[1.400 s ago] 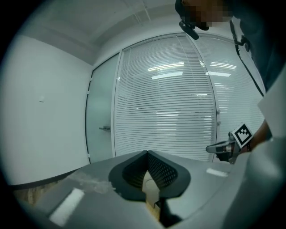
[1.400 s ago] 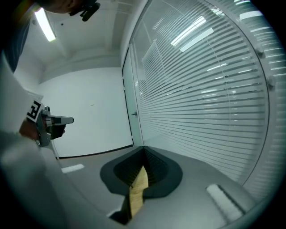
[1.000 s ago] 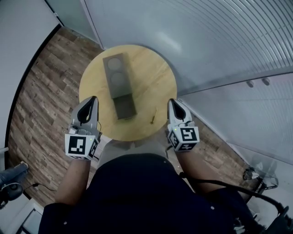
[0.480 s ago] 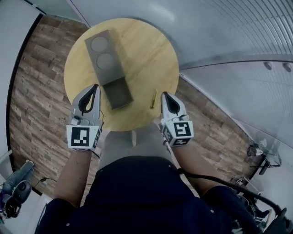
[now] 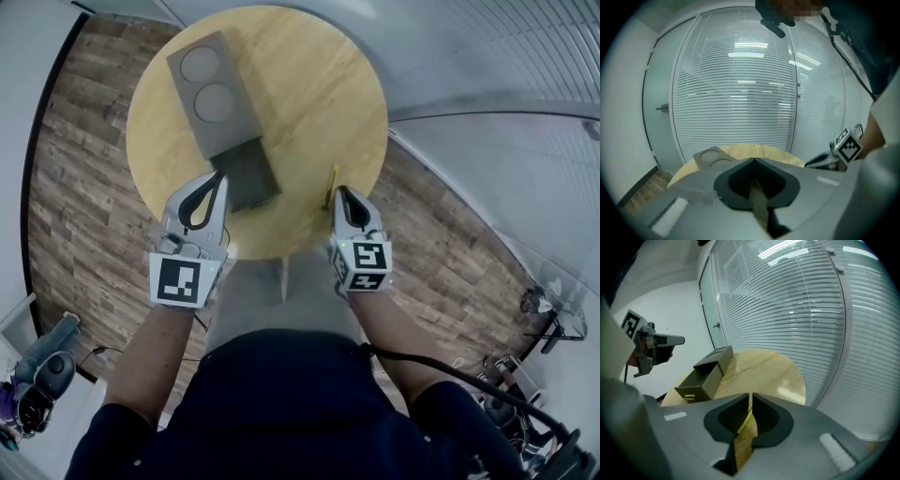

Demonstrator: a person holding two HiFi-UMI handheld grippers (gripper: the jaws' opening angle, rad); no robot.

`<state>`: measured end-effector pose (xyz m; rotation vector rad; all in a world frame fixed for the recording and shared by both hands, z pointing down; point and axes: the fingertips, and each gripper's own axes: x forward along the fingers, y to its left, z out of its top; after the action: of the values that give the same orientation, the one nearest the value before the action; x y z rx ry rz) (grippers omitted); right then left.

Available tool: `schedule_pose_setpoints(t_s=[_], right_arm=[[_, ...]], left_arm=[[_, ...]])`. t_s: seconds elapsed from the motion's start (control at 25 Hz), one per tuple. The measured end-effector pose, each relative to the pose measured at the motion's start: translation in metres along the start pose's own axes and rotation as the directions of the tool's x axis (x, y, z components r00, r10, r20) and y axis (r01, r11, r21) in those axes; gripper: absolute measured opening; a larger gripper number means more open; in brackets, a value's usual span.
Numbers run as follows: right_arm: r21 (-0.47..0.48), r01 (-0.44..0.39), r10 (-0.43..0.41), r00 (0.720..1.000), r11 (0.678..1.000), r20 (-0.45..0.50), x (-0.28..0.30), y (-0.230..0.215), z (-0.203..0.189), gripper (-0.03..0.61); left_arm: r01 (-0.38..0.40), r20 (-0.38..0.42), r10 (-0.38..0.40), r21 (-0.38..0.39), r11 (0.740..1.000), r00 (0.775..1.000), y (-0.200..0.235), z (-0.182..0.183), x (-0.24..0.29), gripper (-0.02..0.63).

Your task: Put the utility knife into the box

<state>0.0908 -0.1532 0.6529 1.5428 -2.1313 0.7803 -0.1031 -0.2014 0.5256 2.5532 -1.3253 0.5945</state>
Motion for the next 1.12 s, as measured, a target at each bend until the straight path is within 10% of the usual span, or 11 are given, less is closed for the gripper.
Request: schedule_pose_setpoints(t_s=[0.28,1.12], right_arm=[[-0.008,-0.011,0.010,0.997,1.000,-0.076,0.017,0.005,-0.032,0.114],[-0.068,0.001,-0.009,0.992,0.998,-0.123,0.020,0.006,-0.014,0.072]], left_arm=[[0.002,-0.022,-0.003,-0.035,0.999,1.000,-0.005,-0.027,0.003,0.003],[-0.062,-0.006,0.062,-0.092,0.994,0.998,0.019,-0.018,-0.014,0.003]])
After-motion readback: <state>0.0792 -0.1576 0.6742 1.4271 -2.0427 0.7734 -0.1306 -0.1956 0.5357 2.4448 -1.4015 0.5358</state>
